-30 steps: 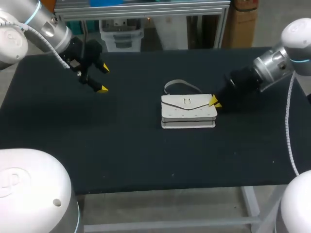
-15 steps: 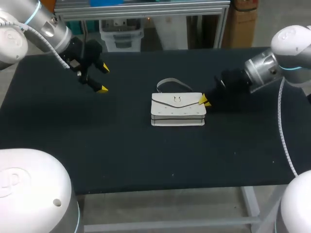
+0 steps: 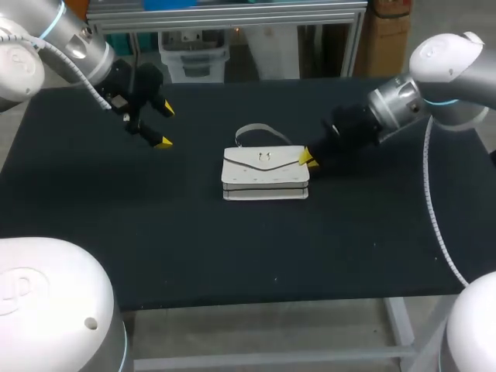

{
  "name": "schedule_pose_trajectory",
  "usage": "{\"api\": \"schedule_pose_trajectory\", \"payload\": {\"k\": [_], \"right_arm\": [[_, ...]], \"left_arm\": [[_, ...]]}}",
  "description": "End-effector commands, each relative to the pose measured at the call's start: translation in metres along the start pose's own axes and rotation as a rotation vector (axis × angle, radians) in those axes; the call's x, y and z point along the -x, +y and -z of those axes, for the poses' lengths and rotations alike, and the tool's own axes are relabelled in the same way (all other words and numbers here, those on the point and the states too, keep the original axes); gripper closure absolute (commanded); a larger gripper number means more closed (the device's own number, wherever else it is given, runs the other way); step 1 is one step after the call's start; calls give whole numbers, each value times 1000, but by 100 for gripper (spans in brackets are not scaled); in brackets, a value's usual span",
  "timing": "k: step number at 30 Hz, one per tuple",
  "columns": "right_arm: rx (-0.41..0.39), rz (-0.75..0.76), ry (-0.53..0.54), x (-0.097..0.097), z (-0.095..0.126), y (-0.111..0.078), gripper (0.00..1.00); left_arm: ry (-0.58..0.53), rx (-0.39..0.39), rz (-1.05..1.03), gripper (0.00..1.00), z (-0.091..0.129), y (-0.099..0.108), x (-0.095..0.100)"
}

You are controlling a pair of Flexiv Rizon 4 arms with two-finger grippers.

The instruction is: Pick up the bag, open it, inspect its contents, close it, and place it on the opposite side

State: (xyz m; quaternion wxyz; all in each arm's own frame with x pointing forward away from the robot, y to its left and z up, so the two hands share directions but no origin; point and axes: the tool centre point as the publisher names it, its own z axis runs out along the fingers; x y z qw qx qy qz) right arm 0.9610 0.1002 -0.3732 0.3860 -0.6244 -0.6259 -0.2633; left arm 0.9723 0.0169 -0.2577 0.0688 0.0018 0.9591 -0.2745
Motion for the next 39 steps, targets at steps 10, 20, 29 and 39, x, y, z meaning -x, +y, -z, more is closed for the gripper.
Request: {"api": "schedule_pose_trajectory", "payload": {"k": [10, 20, 29, 39], "right_arm": [[-136, 54, 10, -12, -19, 19, 100], [-115, 35, 7, -11, -15, 3, 0], [-93, 44, -37, -18, 15, -17, 0], [-58, 118, -165, -29, 33, -35, 0]], "left_arm": [[-1, -1, 0, 0, -1, 0, 0], [-1, -1, 0, 0, -1, 0, 0], [-1, -1, 0, 0, -1, 0, 0], [-1, -1, 0, 0, -1, 0, 0]]}}
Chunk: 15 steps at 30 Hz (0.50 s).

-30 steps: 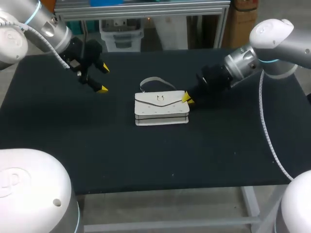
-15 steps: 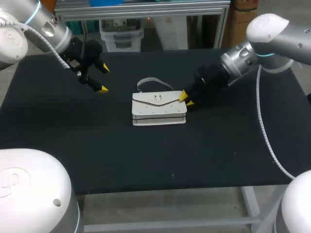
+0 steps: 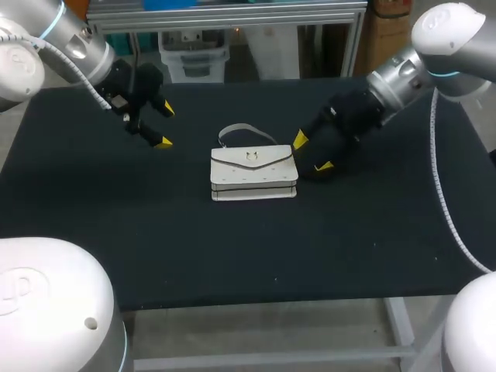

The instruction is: Pick up the bag, open it, inspect its contents, close it, and place it on the opposite side

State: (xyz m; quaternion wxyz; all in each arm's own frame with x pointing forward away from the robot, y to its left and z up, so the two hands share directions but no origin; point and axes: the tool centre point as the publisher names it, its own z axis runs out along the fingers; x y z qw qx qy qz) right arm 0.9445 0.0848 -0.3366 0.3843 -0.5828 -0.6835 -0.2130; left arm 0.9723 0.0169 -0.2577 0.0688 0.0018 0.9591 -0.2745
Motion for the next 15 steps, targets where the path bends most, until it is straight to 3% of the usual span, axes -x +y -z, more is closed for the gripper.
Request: {"api": "schedule_pose_trajectory", "payload": {"k": [1, 7, 15], "right_arm": [[71, 67, -131, -11, 2, -14, 0], [81, 203, -240, -13, 4, -23, 0], [248, 405, -459, -26, 15, -50, 0]], "left_arm": [[-1, -1, 0, 0, -1, 0, 0], [23, 12, -2, 0, 1, -4, 2], [55, -1, -3, 0, 3, -7, 5]]}}
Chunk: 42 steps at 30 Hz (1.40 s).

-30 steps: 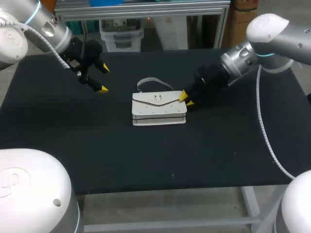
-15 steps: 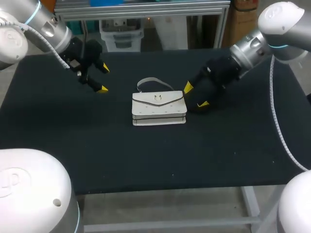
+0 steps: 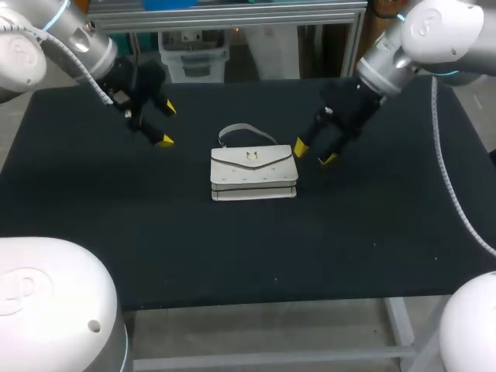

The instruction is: Pick up the bag, open it, inspect its contents, close it, and place it on the opposite side

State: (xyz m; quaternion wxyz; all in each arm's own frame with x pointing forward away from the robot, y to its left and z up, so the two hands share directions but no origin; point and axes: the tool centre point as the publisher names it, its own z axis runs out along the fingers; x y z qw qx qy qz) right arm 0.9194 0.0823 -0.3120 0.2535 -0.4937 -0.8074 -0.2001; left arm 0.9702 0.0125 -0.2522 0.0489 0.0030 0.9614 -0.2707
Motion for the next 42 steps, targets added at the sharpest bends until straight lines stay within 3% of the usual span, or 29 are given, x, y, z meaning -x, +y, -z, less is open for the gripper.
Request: {"api": "schedule_pose_trajectory", "payload": {"k": [1, 16, 19, 25, 35, 37, 42], "right_arm": [[206, 67, -241, -12, 8, -18, 0], [206, 67, -241, -12, 8, -18, 0], [196, 254, -380, -30, -5, -9, 0], [219, 490, -471, -36, -19, -10, 0], [203, 721, -499, -23, -25, -22, 0], [161, 788, -440, -20, -23, -24, 0], [161, 788, -440, -20, -23, -24, 0]], "left_arm": [[13, -14, -19, 0, 1, -1, 6], [7, -28, -50, 0, 2, -1, 5], [-31, -18, -125, 0, -4, -10, 8], [-59, -74, -209, 0, -11, -15, 7], [-64, -98, -279, 0, -25, -27, 7], [-53, -120, -271, 0, -26, -29, 9], [-53, -120, -271, 0, -26, -29, 9]]}}
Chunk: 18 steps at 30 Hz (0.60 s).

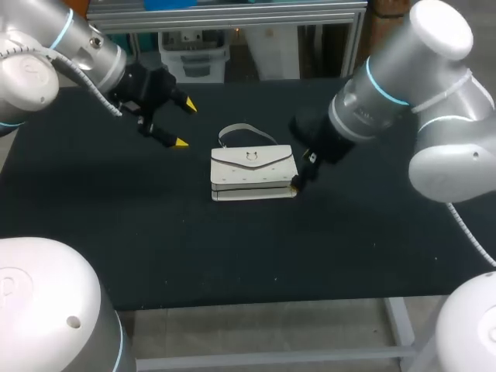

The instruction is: Pick up the bag, open it, inspect its contents, close it, and place it on the opposite side

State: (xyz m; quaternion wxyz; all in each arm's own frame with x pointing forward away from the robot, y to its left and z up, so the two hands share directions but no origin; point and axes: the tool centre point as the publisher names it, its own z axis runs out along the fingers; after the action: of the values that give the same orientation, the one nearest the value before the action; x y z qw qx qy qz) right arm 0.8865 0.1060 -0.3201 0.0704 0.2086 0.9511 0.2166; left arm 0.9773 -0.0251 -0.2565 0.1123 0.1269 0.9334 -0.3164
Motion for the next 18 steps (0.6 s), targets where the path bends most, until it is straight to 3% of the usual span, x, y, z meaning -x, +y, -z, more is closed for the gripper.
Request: {"api": "schedule_pose_trajectory", "payload": {"k": [1, 7, 9, 13, 18], "right_arm": [[30, 13, 34, 2, 3, -6, 0], [30, 13, 34, 2, 3, -6, 0], [30, 13, 34, 2, 3, -6, 0], [-44, 169, -71, 0, -9, 3, 0], [-60, 313, -116, 1, -15, 2, 0]], "left_arm": [[4, -5, -1, 0, -2, 2, 3], [4, -5, -1, 0, -2, 2, 3], [23, 0, -34, 0, -14, 0, 4], [23, -8, -104, 0, -24, -3, 2], [15, -16, -121, 0, -28, -5, 2]]}}
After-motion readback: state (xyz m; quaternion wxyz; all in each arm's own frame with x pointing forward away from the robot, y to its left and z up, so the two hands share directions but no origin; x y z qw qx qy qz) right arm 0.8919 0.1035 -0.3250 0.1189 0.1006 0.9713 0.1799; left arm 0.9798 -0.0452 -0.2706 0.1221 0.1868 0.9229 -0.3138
